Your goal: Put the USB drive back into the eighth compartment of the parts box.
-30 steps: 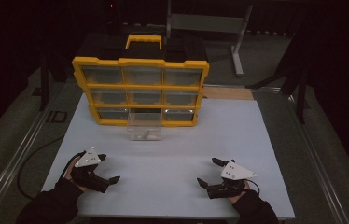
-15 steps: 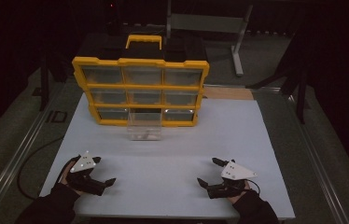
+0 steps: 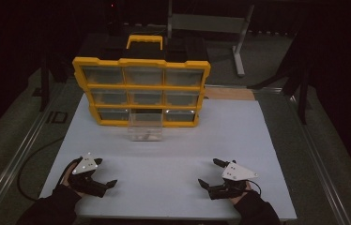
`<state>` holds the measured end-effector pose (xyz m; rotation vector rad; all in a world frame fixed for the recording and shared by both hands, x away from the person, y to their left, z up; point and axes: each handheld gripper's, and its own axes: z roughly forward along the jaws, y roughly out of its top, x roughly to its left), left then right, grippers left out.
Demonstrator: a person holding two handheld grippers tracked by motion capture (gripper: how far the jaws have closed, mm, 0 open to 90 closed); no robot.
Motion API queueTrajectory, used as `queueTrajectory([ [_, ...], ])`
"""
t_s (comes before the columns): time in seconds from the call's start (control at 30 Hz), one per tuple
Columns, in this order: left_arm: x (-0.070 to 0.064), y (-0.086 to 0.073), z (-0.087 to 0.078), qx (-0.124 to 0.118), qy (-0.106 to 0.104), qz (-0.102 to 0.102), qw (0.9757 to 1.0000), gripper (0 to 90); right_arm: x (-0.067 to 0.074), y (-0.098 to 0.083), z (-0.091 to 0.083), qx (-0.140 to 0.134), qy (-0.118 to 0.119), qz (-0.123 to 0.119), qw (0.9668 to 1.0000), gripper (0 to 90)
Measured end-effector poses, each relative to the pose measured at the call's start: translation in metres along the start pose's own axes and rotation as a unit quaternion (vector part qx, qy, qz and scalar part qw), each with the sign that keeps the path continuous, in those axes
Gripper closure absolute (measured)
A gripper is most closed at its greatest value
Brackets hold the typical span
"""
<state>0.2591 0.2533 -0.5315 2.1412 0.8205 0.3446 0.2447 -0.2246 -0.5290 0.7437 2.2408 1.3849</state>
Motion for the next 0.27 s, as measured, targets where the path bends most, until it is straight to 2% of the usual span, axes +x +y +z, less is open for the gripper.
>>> queueTrajectory([
  [0.27,-0.0005,0.0013,-0.0015,-0.004,0.0,0.003,1.0,0.3,0.0002,-0.0002,0.0004,0.002,0.0,0.001,1.0,8.9],
])
